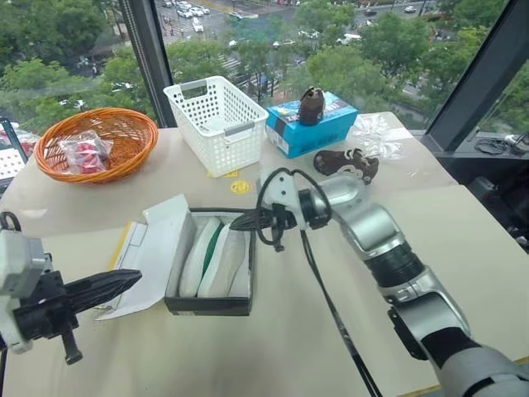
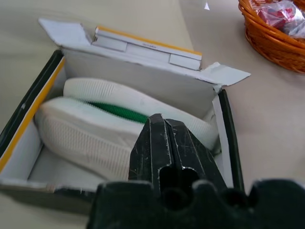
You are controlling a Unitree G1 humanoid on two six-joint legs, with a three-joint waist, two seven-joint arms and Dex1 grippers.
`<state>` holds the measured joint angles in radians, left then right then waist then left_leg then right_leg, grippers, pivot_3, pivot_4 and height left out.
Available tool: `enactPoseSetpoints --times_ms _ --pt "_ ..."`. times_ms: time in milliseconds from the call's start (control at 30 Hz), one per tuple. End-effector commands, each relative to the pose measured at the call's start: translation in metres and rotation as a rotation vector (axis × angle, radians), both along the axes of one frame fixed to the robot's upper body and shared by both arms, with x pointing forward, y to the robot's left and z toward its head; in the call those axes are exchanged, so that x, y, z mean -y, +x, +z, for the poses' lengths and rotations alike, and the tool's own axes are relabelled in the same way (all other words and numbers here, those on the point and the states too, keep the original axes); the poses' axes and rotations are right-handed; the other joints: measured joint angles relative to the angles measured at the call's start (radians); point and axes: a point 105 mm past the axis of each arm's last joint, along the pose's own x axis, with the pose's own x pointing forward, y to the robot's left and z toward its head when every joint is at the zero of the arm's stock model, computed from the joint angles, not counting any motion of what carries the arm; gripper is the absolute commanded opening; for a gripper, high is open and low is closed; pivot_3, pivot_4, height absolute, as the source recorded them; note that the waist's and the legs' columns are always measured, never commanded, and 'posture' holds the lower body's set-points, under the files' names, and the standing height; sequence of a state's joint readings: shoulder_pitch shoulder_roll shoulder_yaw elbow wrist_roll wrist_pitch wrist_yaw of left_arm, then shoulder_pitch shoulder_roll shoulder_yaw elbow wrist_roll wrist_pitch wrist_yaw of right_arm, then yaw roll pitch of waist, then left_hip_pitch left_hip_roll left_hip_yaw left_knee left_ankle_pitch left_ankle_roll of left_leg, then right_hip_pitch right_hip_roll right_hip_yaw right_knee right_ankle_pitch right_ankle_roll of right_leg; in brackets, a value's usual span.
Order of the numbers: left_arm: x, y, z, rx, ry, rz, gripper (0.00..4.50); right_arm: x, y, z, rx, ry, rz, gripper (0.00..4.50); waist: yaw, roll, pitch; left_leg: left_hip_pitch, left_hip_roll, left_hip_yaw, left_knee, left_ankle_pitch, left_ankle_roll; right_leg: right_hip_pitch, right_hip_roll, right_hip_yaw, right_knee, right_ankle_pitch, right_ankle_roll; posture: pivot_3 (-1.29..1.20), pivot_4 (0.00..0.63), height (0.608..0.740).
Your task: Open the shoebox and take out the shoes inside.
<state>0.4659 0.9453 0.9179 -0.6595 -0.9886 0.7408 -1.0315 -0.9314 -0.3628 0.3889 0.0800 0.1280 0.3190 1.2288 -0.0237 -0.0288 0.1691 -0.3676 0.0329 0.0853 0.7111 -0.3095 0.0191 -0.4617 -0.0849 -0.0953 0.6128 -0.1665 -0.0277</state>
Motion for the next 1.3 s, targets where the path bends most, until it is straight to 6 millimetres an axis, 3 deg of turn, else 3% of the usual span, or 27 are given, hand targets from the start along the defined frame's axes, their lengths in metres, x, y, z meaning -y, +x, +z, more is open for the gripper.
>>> enactPoseSetpoints --times_ms 33,67,333,367,600,767,1100,1200,1300 --pt "0.003 0.006 -0.006 -0.004 0.024 -0.043 0.0 -0.004 -0.014 0.002 0.137 -0.083 0.147 1.48 0.002 0.0 0.0 0.0 0.0 0.0 0.0 0.0 0.0 0.0 0.0 0.0 0.0 0.0 0.0 0.0 0.15 0.731" --pt "0.004 0.007 -0.008 -0.008 0.026 -0.054 0.0 -0.005 -0.014 0.0 0.17 -0.104 0.168 1.64 0.003 0.0 0.0 0.0 0.0 0.0 0.0 0.0 0.0 0.0 0.001 0.0 0.0 0.0 -0.001 0.0 0.15 0.731" --pt "0.017 0.018 -0.015 -0.017 0.018 -0.129 0.0 -0.022 0.014 -0.01 0.534 -0.229 0.248 4.42 0.005 0.0 0.0 0.0 0.001 0.0 0.0 0.002 -0.004 -0.001 0.001 0.0 0.001 0.0 -0.002 0.0 0.15 0.731" --pt "0.018 0.019 -0.016 -0.017 0.018 -0.134 0.0 -0.024 0.015 -0.01 0.568 -0.239 0.263 4.46 0.005 0.0 0.0 0.0 0.001 0.0 0.0 0.002 -0.004 -0.001 0.001 0.0 0.001 0.0 -0.002 0.0 0.15 0.731" --pt "0.018 0.025 -0.016 -0.012 0.036 -0.138 0.0 -0.031 0.008 -0.016 0.723 -0.344 0.453 4.46 0.005 0.0 0.0 -0.001 0.002 0.0 0.0 0.003 -0.006 -0.002 0.001 0.0 0.001 0.0 -0.003 0.0 0.15 0.731" --pt "0.014 0.029 -0.011 0.015 0.061 -0.114 0.0 -0.027 -0.005 -0.036 0.759 -0.43 0.609 4.46 0.006 0.0 0.0 -0.001 0.003 0.0 0.0 0.003 -0.006 -0.001 0.001 0.0 0.0 0.0 -0.003 0.0 0.15 0.731" --pt "-0.003 0.027 0.004 0.067 0.093 -0.027 0.0 -0.029 -0.012 -0.058 0.711 -0.454 0.663 4.46 0.01 0.0 0.0 -0.001 0.003 0.0 0.0 0.003 -0.006 -0.001 0.0 0.0 0.001 0.0 -0.003 0.0 0.15 0.731" --pt "-0.01 0.025 0.004 0.065 0.111 0.003 0.0 -0.032 -0.012 -0.057 0.699 -0.432 0.65 3.77 0.009 0.0 0.0 -0.001 0.003 0.0 0.0 0.003 -0.006 -0.001 0.0 0.0 0.001 0.0 -0.003 0.0 0.15 0.731" --pt "-0.01 0.023 0.003 0.059 0.114 0.008 0.0 -0.035 -0.012 -0.053 0.704 -0.411 0.643 2.69 0.01 0.001 0.0 -0.001 0.003 0.0 0.0 0.003 -0.006 -0.001 0.0 -0.001 0.001 0.0 -0.003 0.0 0.15 0.731"
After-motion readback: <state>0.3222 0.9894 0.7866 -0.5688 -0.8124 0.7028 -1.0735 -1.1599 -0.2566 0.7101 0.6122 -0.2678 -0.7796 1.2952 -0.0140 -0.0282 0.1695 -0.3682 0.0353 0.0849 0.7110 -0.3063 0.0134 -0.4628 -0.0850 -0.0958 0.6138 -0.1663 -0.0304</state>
